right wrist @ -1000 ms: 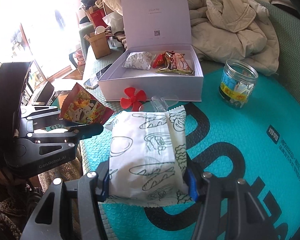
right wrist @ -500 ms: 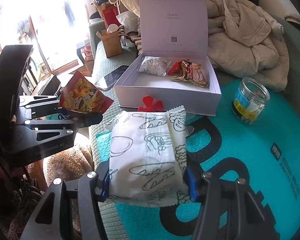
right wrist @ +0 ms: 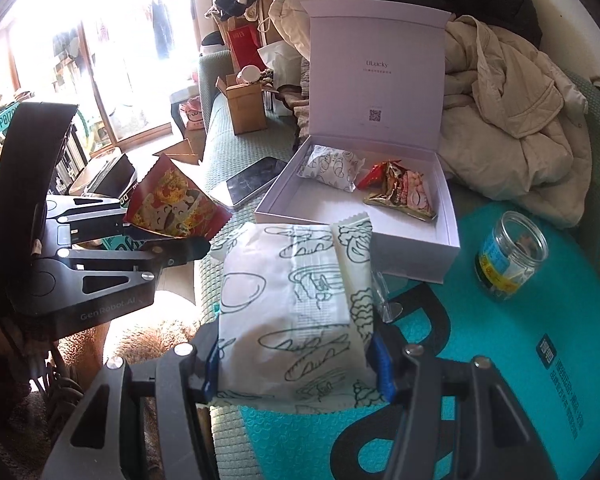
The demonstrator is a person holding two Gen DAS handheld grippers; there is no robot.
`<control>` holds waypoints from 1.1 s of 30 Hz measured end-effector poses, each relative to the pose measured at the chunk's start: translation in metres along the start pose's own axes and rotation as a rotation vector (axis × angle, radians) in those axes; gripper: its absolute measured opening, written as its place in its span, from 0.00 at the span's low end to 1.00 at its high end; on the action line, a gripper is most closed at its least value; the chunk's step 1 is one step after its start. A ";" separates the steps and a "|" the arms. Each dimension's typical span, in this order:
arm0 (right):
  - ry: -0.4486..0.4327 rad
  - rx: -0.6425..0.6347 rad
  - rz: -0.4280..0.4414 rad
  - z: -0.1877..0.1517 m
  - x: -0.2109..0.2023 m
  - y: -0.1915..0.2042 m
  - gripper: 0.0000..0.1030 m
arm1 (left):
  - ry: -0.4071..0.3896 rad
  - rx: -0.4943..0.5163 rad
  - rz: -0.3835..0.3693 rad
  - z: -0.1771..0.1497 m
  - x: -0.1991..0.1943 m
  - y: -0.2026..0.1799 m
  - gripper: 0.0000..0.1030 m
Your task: Organize objects
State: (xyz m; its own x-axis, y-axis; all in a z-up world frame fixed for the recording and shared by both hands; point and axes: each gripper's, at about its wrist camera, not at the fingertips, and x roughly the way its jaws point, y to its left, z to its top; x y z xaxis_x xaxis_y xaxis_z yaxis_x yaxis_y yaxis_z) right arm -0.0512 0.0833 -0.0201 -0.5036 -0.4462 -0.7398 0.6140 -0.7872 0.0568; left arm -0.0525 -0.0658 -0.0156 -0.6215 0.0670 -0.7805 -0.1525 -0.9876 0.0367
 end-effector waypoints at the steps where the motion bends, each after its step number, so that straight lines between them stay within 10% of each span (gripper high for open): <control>1: -0.002 -0.002 0.000 0.002 0.000 0.000 0.57 | -0.001 -0.002 0.003 0.001 -0.001 0.001 0.21; 33: -0.051 -0.053 0.000 0.069 0.033 -0.039 0.57 | 0.011 0.006 0.029 0.064 0.042 0.015 0.21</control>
State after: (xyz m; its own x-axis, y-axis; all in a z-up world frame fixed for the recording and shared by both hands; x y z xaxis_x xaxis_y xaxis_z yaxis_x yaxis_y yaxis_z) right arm -0.1338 0.0696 -0.0002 -0.5335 -0.4684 -0.7043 0.6443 -0.7645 0.0203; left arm -0.1296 -0.0683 -0.0080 -0.6172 0.0368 -0.7860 -0.1394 -0.9882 0.0631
